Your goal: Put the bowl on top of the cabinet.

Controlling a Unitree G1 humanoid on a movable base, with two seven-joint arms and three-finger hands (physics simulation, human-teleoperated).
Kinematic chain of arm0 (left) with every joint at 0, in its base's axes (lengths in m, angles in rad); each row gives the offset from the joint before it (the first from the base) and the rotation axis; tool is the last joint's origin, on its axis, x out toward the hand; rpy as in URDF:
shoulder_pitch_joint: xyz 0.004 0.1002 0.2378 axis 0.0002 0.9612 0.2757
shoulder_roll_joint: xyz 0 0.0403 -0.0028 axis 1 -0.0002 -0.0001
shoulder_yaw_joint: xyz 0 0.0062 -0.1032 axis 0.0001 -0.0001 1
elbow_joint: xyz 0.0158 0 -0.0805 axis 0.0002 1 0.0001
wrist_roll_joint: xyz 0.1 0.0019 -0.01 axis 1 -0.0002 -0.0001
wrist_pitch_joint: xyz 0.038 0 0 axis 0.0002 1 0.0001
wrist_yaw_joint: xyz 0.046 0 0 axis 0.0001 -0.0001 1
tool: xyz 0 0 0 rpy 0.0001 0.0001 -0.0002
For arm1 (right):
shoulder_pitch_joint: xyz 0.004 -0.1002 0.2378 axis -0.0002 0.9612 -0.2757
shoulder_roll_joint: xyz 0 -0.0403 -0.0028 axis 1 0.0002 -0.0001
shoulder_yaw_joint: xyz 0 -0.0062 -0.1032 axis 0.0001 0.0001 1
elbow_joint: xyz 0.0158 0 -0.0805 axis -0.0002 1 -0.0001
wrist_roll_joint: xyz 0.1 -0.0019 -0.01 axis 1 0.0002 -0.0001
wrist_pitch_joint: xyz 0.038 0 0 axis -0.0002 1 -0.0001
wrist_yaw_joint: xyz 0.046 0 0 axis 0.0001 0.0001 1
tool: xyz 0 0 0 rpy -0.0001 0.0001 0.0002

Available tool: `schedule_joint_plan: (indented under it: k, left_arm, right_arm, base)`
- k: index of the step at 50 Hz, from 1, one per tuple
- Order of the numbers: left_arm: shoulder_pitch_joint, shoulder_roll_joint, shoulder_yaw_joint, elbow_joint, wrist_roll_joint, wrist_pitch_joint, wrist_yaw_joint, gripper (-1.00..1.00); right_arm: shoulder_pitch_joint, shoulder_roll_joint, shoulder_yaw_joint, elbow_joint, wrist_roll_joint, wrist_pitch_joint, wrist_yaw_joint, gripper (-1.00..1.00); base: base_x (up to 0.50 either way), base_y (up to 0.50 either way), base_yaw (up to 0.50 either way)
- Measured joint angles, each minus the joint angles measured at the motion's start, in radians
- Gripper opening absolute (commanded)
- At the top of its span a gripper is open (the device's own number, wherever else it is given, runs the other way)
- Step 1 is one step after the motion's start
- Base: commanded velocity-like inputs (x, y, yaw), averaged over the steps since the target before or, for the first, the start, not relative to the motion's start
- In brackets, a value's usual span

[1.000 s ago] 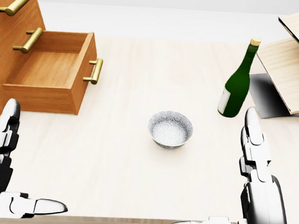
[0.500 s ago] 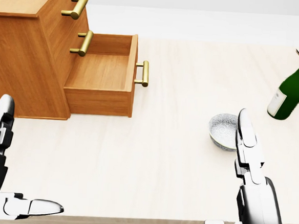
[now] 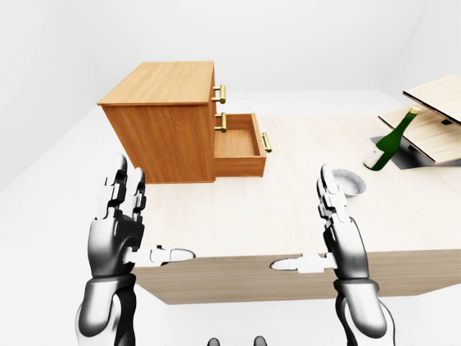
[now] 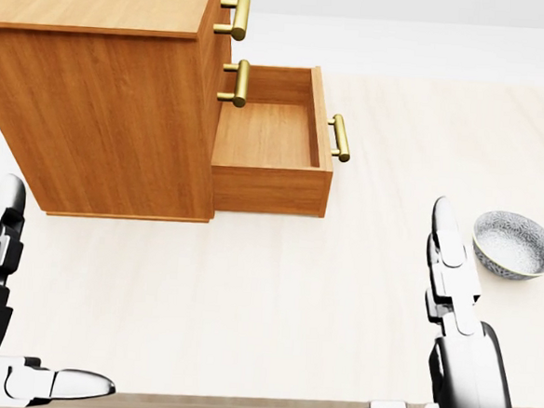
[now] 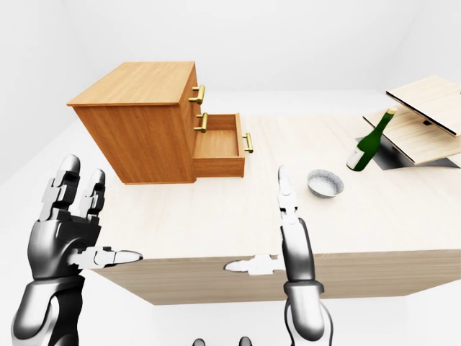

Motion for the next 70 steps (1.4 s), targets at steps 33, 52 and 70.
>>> schedule_joint_plan:
  k: [33, 52, 70]
  left_arm:
    - [-0.002, -0.006, -0.004, -0.002, 0.001, 0.000, -0.005, 1.00]
    - [0.010, -0.007, 0.001, -0.011, -0.003, 0.000, -0.008, 1.00]
    - [0.018, -0.011, 0.005, -0.037, -0.008, 0.000, -0.016, 1.00]
  right_arm:
    - [-0.005, -0.009, 0.005, 0.013, -0.055, 0.000, 0.000, 1.00]
    - [0.002, -0.007, 0.021, 0.004, -0.060, 0.000, -0.013, 1.00]
    - [0.016, -0.005, -0.094, -0.085, -0.082, 0.000, 0.072, 1.00]
  base:
    - [0.42, 0.00, 0.00]
    - [0.43, 0.00, 0.00]
    - [0.00, 0.00, 0.00]
